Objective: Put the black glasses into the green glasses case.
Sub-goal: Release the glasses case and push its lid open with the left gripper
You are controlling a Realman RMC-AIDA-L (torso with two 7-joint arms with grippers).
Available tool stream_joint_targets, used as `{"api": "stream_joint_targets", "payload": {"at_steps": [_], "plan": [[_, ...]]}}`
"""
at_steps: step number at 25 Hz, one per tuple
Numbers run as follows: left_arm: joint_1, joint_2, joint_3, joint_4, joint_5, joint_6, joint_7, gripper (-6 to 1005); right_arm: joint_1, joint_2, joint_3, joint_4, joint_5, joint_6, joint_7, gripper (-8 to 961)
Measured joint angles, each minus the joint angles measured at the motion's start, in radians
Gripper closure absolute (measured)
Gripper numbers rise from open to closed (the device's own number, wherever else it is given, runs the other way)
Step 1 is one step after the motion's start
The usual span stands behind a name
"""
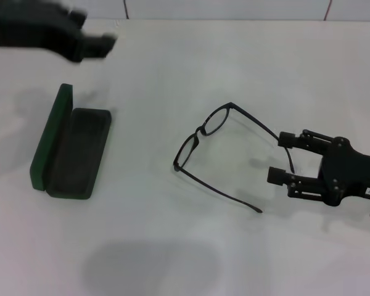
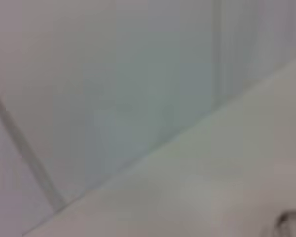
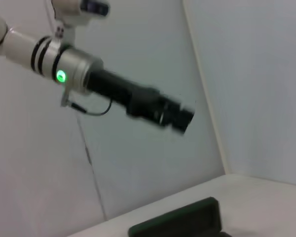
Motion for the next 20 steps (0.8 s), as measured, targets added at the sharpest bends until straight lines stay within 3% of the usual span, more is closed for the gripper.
{"api": "stream_joint_targets", "payload": {"at_steps": [1, 5, 6, 10, 20], "plan": [[-0.009, -0.001, 0.067, 0.006, 0.127, -0.001, -0.05, 297, -0.004, 0.001, 0.008, 0.0, -0.002, 0.003, -0.001, 155], [-0.015, -0.001, 0.128, -0.024, 0.275, -0.001, -0.158, 427, 0.001, 0.003, 0.017, 0.003, -0.005, 0.007, -0.005, 155], [-0.023, 0.0, 0.158, -0.063, 0.376, 0.004, -0.212, 459, 0.003, 0.002, 0.017, 0.003, -0.005, 0.009, -0.005, 155], [-0.032, 0.0, 0.18, -0.138, 0.418, 0.0, -0.246, 461, 0.009, -0.005, 0.019, 0.004, -0.006, 0.029, -0.007, 156], [-0.065, 0.001, 0.169, -0.357, 0.429, -0.054, -0.265, 458, 0.017, 0.003, 0.017, 0.023, -0.025, 0.059, -0.013, 156]]}}
